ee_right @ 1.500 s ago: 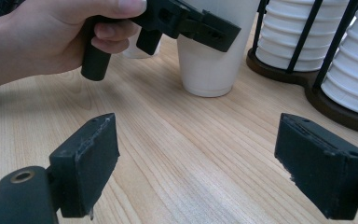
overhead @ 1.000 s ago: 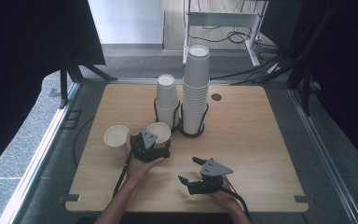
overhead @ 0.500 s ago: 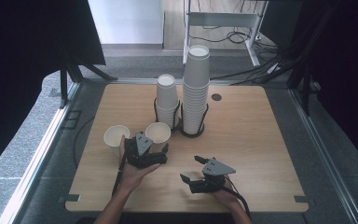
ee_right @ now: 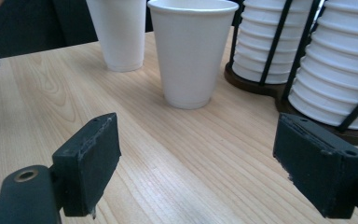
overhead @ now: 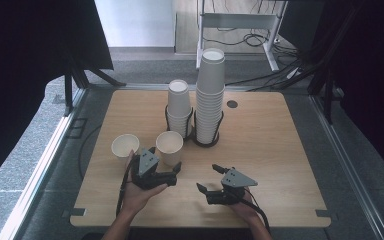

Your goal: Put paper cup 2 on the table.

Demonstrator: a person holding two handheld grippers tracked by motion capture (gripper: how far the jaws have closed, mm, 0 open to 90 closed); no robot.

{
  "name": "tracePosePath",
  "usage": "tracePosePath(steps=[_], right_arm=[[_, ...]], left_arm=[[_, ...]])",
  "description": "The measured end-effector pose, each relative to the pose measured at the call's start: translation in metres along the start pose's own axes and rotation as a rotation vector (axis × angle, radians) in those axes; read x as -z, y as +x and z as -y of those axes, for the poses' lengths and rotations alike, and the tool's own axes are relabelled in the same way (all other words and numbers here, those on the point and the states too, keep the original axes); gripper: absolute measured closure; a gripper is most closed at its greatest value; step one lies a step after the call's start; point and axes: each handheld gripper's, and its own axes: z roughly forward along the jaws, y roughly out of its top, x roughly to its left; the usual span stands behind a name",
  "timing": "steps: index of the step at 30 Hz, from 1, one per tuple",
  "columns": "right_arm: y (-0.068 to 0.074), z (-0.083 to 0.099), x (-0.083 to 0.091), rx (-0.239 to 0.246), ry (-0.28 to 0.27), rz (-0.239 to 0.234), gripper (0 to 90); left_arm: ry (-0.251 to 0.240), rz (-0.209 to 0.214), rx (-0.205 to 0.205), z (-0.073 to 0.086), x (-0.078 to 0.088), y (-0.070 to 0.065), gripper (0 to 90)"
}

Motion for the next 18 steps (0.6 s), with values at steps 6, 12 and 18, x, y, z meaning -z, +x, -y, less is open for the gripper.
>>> tracePosePath(steps=[6,12,18], right_arm=[[-0.008,-0.001,0.006,-0.024,-0.012,0.016,14.1],[-0.013,-0.002,0.01,-0.038,-0.026,0.027,14.1],[-0.017,-0.003,0.013,-0.048,-0.036,0.036,14.4]], left_arm=[[0.008,0.114,-0.019,0.013,-0.006,-0.005,7.8],[0.036,0.137,-0.045,0.02,-0.011,-0.009,10.9],[0.063,0.133,-0.045,0.025,-0.015,-0.008,10.9]])
